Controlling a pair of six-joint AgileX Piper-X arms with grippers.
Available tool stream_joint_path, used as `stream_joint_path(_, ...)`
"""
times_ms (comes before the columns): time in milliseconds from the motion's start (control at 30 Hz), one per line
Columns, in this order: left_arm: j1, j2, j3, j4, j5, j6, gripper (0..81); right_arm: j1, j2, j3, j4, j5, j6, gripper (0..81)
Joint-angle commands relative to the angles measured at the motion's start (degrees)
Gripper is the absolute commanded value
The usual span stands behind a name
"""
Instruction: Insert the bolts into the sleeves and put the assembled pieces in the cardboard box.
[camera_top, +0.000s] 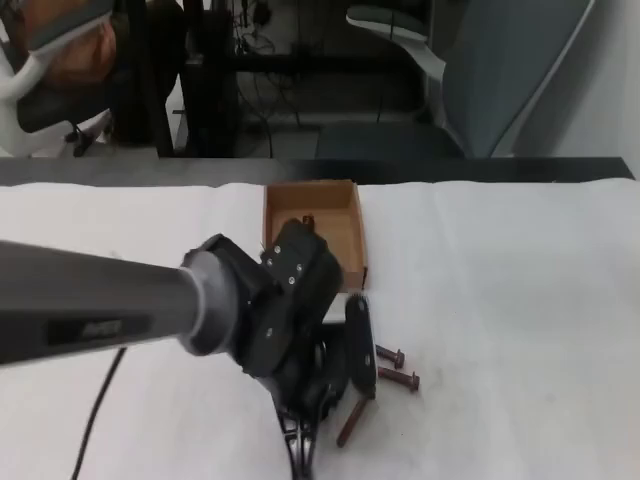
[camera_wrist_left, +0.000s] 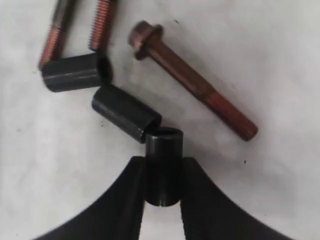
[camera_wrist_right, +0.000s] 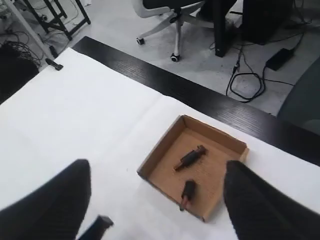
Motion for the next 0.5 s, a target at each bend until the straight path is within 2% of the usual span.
stream_joint_path(0, 2.17, -7.87, 0.75, -4.45, 2.18, -12.25, 1.8, -0.63, -5.62, 2.8, 3.46, 3.52, -0.91, 70.0)
stream_joint_path(67, 4.02, -13.3, 2.58, -7.16, 5.5, -19.5, 1.8, -0.4, -10.22, 7.72, 3.5, 5.31, -1.69, 70.0)
stream_joint_path(167, 5.27, -22.21, 6.68, -10.74, 5.54, -25.12, 1.8, 0.15, -14.59, 13.9, 3.5, 5.69, -0.92, 70.0)
stream_joint_path(300, 4.95, -33.79, 14.18, -15.67, 4.63, -32.08, 1.8, 1.77, -20.85, 25.01, 1.88, 5.54, 8.7, 70.0)
stream_joint_path(400, 4.43, -42.99, 20.95, -23.01, 0.42, -40.23, 1.8, 5.59, -21.65, 32.09, -0.9, 6.54, 15.43, 70.0)
stream_joint_path(467, 4.06, -50.37, 25.32, -29.22, -2.28, -43.63, 1.8, 9.66, -21.36, 36.19, -4.69, 11.05, 20.11, 67.3)
